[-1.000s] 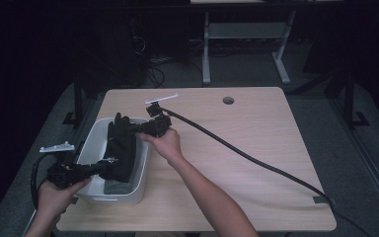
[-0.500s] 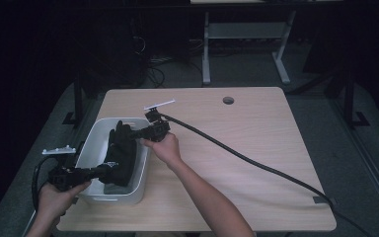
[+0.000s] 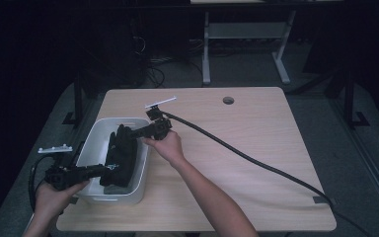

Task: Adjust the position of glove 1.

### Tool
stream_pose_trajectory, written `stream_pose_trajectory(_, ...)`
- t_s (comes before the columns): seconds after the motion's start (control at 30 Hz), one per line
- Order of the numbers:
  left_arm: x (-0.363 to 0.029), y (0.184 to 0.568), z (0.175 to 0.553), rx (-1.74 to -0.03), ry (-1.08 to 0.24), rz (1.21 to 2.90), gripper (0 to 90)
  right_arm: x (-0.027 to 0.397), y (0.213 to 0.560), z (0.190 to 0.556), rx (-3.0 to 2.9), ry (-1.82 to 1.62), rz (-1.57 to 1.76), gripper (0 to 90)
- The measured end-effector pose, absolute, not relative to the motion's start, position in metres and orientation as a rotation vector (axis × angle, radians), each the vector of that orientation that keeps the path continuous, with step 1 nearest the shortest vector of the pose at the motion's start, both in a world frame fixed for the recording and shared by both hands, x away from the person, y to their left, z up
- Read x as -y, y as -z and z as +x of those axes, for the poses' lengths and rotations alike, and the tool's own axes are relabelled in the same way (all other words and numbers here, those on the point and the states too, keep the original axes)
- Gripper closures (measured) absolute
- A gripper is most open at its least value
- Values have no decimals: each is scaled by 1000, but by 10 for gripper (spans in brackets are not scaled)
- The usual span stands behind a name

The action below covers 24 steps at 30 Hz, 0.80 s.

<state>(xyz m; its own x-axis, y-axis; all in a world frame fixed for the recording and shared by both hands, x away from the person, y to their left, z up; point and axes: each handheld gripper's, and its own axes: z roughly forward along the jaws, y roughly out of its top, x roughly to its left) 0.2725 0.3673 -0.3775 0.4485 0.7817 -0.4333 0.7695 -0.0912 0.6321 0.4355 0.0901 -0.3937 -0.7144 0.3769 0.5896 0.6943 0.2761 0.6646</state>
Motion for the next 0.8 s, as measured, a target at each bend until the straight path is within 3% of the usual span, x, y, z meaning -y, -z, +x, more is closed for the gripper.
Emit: stream_pose_trajectory(0.8, -357, 358, 275, -1258, -45, 1841, 599, -74, 366, 430, 2266, 1450, -936, 528)
